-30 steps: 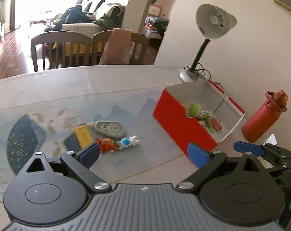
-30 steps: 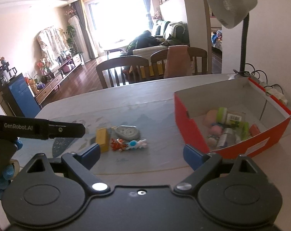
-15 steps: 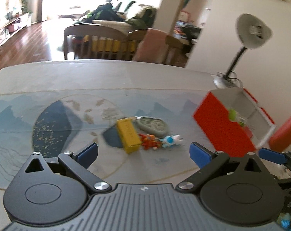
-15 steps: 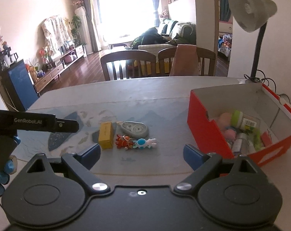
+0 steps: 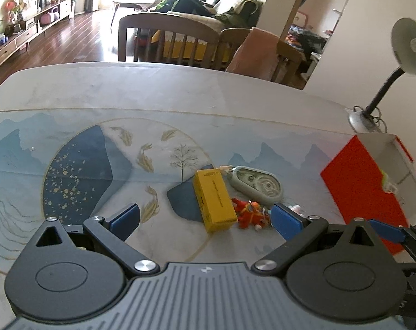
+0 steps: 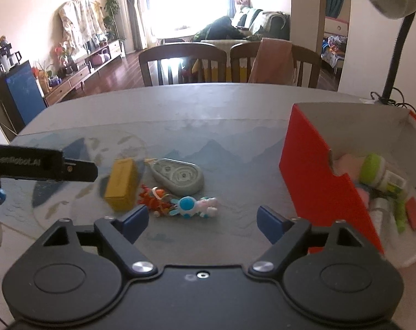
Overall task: Organize rigid objects
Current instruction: 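Grasp the yellow box with the left tool while the right tool grasps the astronaut toy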
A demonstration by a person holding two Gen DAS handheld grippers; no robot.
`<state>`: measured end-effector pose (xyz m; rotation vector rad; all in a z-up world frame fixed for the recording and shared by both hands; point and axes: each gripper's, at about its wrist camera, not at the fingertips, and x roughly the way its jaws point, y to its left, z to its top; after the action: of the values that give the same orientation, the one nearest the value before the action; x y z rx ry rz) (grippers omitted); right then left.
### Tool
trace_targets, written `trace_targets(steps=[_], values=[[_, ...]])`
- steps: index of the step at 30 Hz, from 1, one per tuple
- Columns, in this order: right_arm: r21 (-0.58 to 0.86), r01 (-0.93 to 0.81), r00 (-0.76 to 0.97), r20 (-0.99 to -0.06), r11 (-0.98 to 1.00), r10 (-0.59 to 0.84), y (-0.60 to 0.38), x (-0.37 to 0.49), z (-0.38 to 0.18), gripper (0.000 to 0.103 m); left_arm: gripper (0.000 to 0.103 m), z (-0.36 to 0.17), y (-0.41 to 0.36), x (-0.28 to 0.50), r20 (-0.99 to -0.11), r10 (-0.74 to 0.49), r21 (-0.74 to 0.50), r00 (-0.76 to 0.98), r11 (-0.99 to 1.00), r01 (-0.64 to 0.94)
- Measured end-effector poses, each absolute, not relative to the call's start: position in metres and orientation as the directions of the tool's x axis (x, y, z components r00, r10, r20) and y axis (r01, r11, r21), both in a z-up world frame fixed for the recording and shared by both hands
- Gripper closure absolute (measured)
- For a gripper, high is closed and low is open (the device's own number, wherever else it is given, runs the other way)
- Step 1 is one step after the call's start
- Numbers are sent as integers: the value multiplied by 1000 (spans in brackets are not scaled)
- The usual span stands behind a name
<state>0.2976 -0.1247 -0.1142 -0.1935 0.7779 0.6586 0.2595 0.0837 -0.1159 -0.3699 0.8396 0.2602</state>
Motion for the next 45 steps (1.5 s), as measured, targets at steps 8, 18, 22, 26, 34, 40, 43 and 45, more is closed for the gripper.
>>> trace_targets(steps=[8, 18, 22, 26, 34, 40, 43, 45], values=[[96, -639, 473, -733, 763, 489, -109, 326, -141, 26, 1, -140, 77, 290, -780, 110, -166, 616, 913, -373], [125, -645, 432, -754, 754, 495, -101, 334, -158, 37, 1, -163, 74, 310, -795, 134, -140, 591, 908, -394], [130, -645, 427, -755, 753, 497, -99, 336, -159, 43, 2, -170, 72, 316, -798, 154, -116, 583, 909, -399], [128, -647, 423, -760, 751, 494, -95, 337, -161, 46, 3, -173, 75, 319, -797, 174, -111, 579, 899, -424], [114, -650, 433, -757, 752, 489, -93, 333, -162, 49, 30, -177, 78, 322, -805, 180, -98, 565, 899, -426], [97, -655, 443, -754, 749, 485, -93, 331, -161, 50, 49, -178, 76, 324, -805, 151, -116, 574, 908, -402], [93, -650, 454, -748, 754, 484, -94, 330, -159, 56, 61, -180, 73, 324, -810, 143, -108, 568, 916, -385], [98, -648, 448, -753, 756, 482, -95, 331, -158, 56, 69, -180, 72, 324, -810, 144, -100, 569, 921, -376]])
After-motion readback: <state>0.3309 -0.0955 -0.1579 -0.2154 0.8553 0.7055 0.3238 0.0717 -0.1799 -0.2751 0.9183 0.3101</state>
